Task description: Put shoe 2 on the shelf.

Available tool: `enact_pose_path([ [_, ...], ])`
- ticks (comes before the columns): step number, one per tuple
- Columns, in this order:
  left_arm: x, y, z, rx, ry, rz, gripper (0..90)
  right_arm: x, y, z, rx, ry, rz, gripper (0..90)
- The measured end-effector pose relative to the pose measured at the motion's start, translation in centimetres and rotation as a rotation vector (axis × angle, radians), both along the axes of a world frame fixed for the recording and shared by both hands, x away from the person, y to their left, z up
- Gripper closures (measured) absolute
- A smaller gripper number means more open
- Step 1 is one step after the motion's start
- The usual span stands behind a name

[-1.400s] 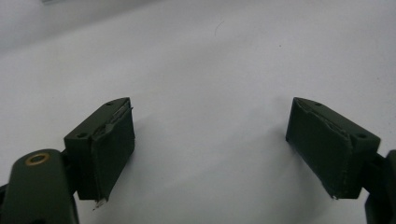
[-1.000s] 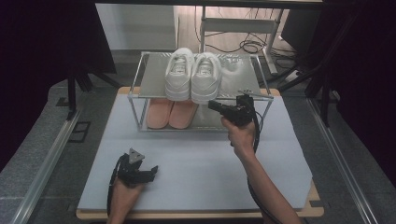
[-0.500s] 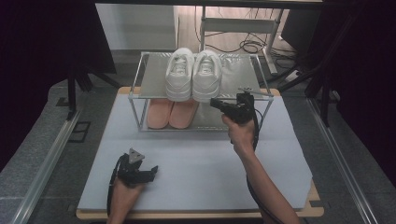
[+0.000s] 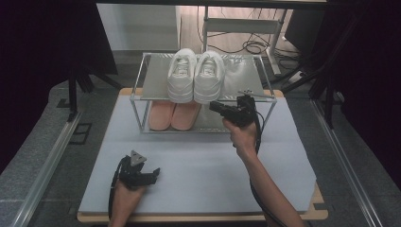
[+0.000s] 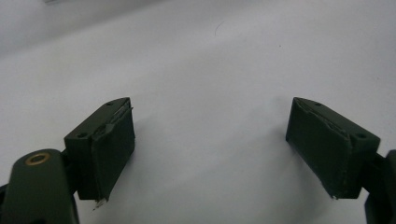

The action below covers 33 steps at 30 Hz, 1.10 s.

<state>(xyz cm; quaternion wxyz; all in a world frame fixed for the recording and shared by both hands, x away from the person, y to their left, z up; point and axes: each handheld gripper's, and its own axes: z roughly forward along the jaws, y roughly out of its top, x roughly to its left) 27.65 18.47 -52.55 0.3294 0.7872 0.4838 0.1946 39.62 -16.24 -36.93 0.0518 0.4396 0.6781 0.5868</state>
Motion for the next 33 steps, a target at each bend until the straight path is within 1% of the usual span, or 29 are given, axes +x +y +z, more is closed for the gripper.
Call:
enact_pose_path([
  [1, 0.0, 0.0, 0.0, 0.0, 0.0, 0.0, 15.7, -0.1, 0.0, -0.1, 0.001, -0.001, 0.004, 79.0],
  [3, 0.0, 0.0, 0.0, 0.007, 0.0, -0.003, 15.7, -0.3, 0.0, -0.2, -0.016, -0.006, 0.009, 76.2],
  [5, 0.0, 0.0, 0.0, 0.006, -0.001, -0.002, 15.7, -0.4, 0.0, -0.3, -0.034, -0.015, 0.007, 72.6],
  [7, 0.0, 0.0, 0.0, 0.002, -0.001, 0.0, 15.7, -0.4, -0.2, -0.4, -0.035, -0.013, 0.013, 69.1],
  [12, 0.0, 0.0, 0.0, 0.001, 0.0, 0.0, 15.7, -0.8, -0.5, -0.3, -0.068, -0.043, 0.013, 59.9],
  [14, 0.0, 0.0, 0.0, 0.006, 0.0, -0.002, 15.7, -1.0, -0.7, -0.2, -0.089, -0.057, 0.01, 55.6],
  [20, 0.0, 0.0, 0.0, 0.007, 0.0, -0.003, 15.7, -1.5, -1.0, -0.5, -0.152, -0.094, 0.008, 46.5],
  [25, 0.0, 0.0, 0.0, 0.009, 0.001, -0.003, 15.7, -2.0, -1.4, -0.8, -0.202, -0.11, 0.015, 41.7],
  [33, -0.1, 0.0, 0.0, 0.009, -0.002, -0.003, 15.7, -2.5, -2.2, -1.3, -0.252, -0.12, 0.021, 37.0],
])
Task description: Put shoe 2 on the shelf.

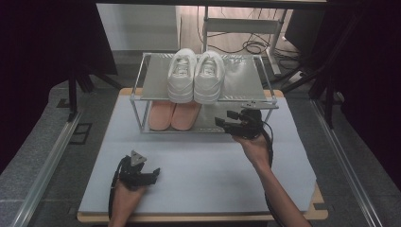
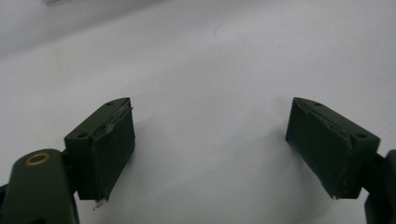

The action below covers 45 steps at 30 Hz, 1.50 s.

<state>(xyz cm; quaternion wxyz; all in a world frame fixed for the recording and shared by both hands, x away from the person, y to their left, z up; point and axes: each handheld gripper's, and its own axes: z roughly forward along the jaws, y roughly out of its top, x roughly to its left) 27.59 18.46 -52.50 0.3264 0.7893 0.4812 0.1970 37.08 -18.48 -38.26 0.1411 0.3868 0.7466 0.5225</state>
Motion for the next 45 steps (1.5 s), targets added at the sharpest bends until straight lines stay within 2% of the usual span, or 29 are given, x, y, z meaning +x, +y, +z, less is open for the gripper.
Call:
enact_pose_path([
  [11, 0.0, 0.0, 0.0, 0.001, -0.001, 0.0, 15.7, -1.0, -0.5, -0.4, -0.073, -0.02, 0.004, 31.3],
  [16, 0.0, 0.0, 0.0, 0.001, -0.002, 0.0, 15.7, -1.5, -1.0, -0.4, -0.091, -0.028, 0.002, 27.0],
  [25, 0.0, 0.0, 0.0, 0.001, -0.003, 0.001, 15.7, -2.4, -2.3, -1.2, -0.114, -0.009, -0.001, 21.9],
  [30, 0.0, 0.0, 0.0, 0.005, -0.002, -0.001, 15.7, -2.6, -3.1, -1.8, -0.153, -0.01, 0.003, 15.5],
  [39, 0.0, -0.1, 0.0, 0.004, -0.006, 0.002, 15.7, -3.7, -4.9, -2.6, -0.232, -0.028, 0.003, 11.1],
  [45, -0.1, 0.0, 0.0, 0.013, -0.005, -0.001, 15.7, -4.4, -6.4, -3.4, -0.269, -0.007, -0.015, 6.5],
])
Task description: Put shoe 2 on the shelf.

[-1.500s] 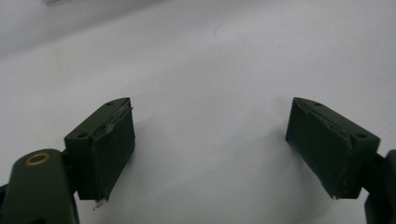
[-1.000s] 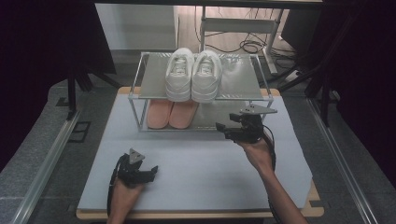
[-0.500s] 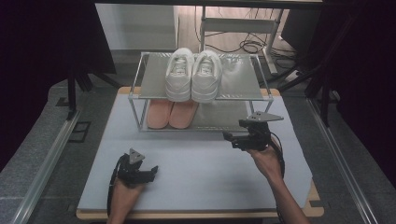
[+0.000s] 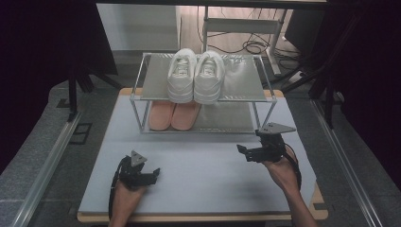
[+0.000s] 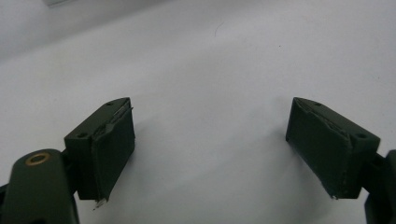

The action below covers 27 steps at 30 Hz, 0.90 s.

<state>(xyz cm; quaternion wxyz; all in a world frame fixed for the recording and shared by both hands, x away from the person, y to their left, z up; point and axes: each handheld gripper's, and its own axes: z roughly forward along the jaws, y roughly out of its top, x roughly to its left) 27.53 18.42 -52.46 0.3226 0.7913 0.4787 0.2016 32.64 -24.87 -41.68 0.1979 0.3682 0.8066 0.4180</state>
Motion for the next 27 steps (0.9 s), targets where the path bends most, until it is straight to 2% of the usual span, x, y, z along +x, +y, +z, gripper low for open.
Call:
enact_pose_path([
  [6, 0.0, -0.1, 0.0, -0.006, -0.003, 0.005, 15.7, -0.8, -1.2, -0.7, -0.007, 0.014, -0.015, 3.8],
  [10, 0.0, -0.1, 0.0, -0.003, -0.001, 0.002, 15.8, -1.3, -1.5, -1.4, -0.029, 0.013, -0.021, 1.9],
  [27, -0.1, 0.0, 0.0, 0.003, -0.002, -0.003, 16.3, -2.2, -2.7, -6.5, -0.051, 0.068, -0.047, 1.3],
])
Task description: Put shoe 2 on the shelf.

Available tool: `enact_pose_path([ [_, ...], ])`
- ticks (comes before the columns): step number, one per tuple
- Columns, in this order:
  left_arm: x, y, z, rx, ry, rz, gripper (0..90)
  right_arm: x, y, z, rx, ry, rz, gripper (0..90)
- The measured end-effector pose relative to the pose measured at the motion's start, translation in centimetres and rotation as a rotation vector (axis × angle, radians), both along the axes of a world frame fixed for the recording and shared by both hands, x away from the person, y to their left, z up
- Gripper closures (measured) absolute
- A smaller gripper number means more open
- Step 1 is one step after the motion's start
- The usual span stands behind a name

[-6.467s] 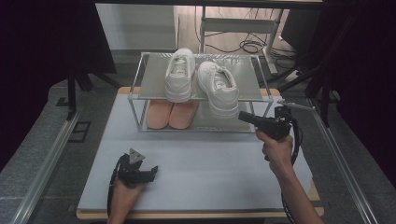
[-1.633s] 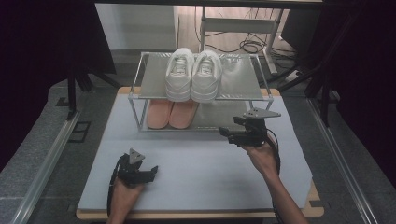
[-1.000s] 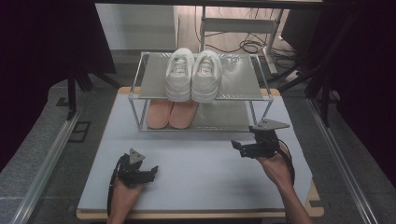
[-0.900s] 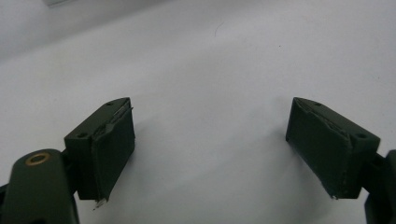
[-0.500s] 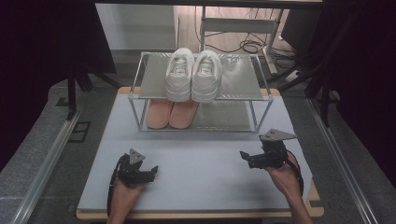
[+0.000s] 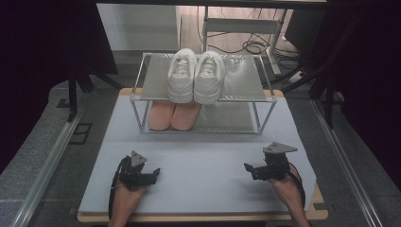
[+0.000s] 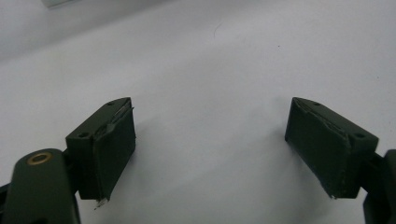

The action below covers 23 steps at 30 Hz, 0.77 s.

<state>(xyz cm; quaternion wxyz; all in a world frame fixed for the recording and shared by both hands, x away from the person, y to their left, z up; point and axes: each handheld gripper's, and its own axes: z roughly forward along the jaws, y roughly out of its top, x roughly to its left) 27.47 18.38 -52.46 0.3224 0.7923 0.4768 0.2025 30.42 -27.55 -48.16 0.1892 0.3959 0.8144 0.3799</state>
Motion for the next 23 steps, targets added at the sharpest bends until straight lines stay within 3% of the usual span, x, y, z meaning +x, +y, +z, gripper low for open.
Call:
enact_pose_path([
  [12, 0.0, 0.0, 0.0, -0.002, -0.003, 0.003, 16.3, -0.6, -0.6, -3.9, -0.034, 0.055, -0.033, 2.5],
  [15, 0.0, -0.1, 0.0, 0.0, -0.005, 0.002, 16.3, -0.6, -0.3, -4.1, -0.054, 0.06, -0.033, 3.8],
  [23, 0.0, 0.0, 0.0, -0.003, -0.003, 0.002, 16.3, -0.5, -0.5, -4.1, -0.044, 0.073, -0.033, 3.7],
])
